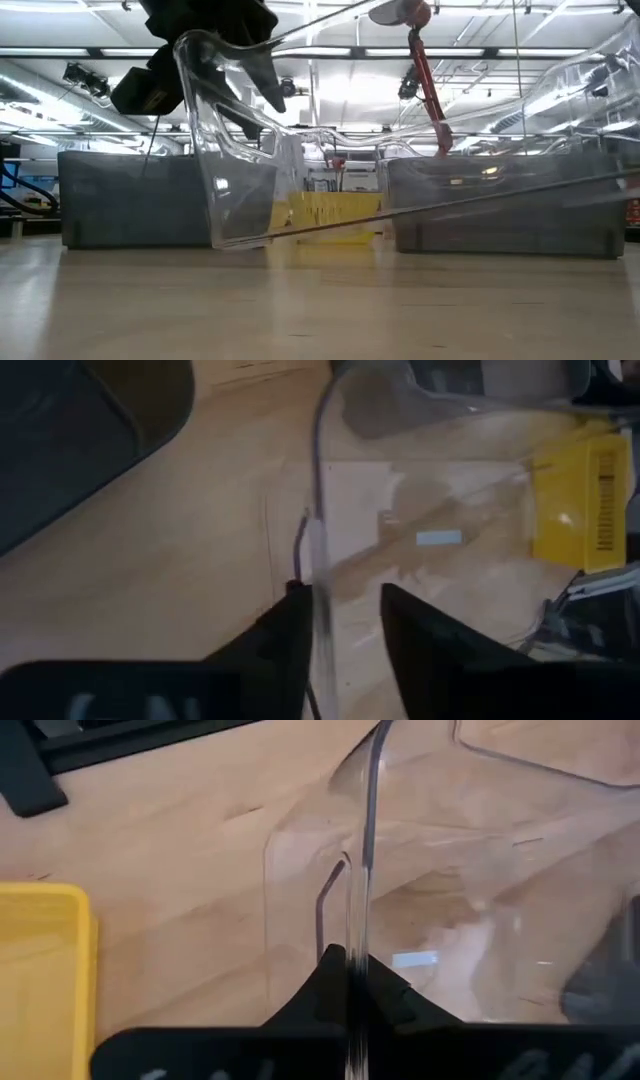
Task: Stack baskets by color
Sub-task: Stack the bottom transparent bin on top of the top transparent bin
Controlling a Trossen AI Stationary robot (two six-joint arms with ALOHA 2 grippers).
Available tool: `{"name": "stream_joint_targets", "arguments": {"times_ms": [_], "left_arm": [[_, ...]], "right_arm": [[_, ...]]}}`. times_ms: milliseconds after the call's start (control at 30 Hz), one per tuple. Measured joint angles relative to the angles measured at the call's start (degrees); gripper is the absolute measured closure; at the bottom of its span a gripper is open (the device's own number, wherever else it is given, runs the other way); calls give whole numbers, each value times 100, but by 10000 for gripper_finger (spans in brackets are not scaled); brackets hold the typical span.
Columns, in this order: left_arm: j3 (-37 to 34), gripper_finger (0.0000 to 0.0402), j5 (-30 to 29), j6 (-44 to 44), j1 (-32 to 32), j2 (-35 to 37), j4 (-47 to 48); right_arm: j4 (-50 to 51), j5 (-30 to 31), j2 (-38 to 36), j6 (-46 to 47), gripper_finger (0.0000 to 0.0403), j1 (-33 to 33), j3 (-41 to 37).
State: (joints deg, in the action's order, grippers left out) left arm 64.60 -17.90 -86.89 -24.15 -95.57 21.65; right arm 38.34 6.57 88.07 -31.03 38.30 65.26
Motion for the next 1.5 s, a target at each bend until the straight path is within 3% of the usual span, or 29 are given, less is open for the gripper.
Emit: {"name": "stream_joint_targets", "arguments": {"times_ms": [167,300,500,667,867,1033,1333,1500], "left_arm": [[13,216,-174,399,-72,28,-119],[15,196,-320,1156,-173,114,-178],[10,204,-759,2269,-361,160,-315],[10,221,-441,2499,-318,305,-731],[10,229,-597,2842,-168,769,-846],[10,230,-648,3240,129,1141,-893],[7,230,-353,4388,1099,1165,-1403],[6,230,277,4868,1704,1165,-1926]], "right_arm": [[210,156,-5,23,400,73,167],[431,291,-7,69,400,107,211],[557,290,-13,104,400,182,213],[684,365,-255,215,400,334,213],[894,526,-836,432,400,442,216],[1274,715,-1311,503,399,491,216],[2311,1126,-1959,756,399,402,216],[2733,1417,-2337,750,400,380,216]]}}
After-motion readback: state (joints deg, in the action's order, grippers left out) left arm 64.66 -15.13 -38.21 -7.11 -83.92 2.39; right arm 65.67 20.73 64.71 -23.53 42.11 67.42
